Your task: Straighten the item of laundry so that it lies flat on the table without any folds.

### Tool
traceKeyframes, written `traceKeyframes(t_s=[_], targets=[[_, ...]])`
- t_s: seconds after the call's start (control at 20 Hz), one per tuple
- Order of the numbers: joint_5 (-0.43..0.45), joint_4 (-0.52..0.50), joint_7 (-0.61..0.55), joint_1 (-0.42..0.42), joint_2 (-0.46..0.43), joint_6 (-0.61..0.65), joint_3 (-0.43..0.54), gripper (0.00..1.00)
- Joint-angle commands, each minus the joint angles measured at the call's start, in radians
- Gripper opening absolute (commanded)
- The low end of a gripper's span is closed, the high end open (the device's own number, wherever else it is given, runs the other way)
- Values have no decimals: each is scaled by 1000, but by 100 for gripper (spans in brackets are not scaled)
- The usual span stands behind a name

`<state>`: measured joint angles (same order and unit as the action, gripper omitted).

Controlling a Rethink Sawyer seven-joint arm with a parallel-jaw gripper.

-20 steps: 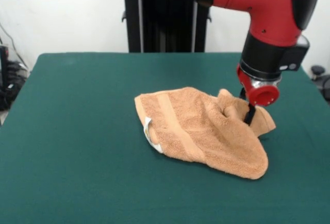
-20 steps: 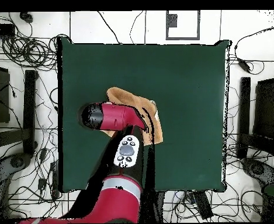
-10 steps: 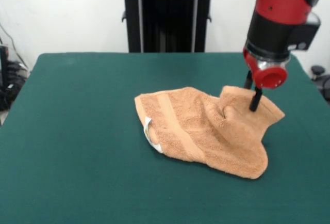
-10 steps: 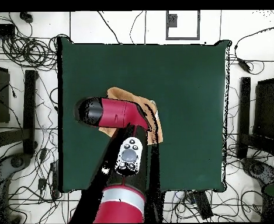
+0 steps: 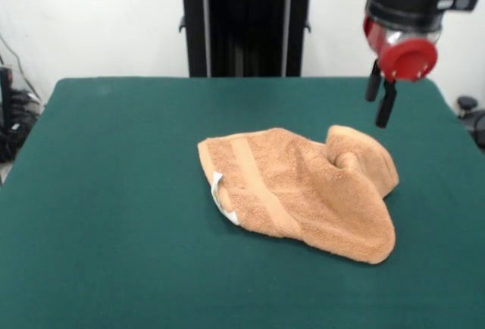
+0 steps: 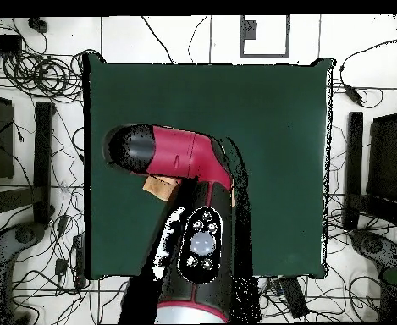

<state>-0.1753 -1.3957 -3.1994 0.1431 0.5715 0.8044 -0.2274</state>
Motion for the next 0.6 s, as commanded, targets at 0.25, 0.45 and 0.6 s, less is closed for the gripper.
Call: traceKeyframes(t_s=[0.25,0.45,0.6], targets=[[57,57,22,11,-26,144,42,100],[110,29,96,-7,-57,82,44,100],[156,14,137,-25,-79,32,52,100]])
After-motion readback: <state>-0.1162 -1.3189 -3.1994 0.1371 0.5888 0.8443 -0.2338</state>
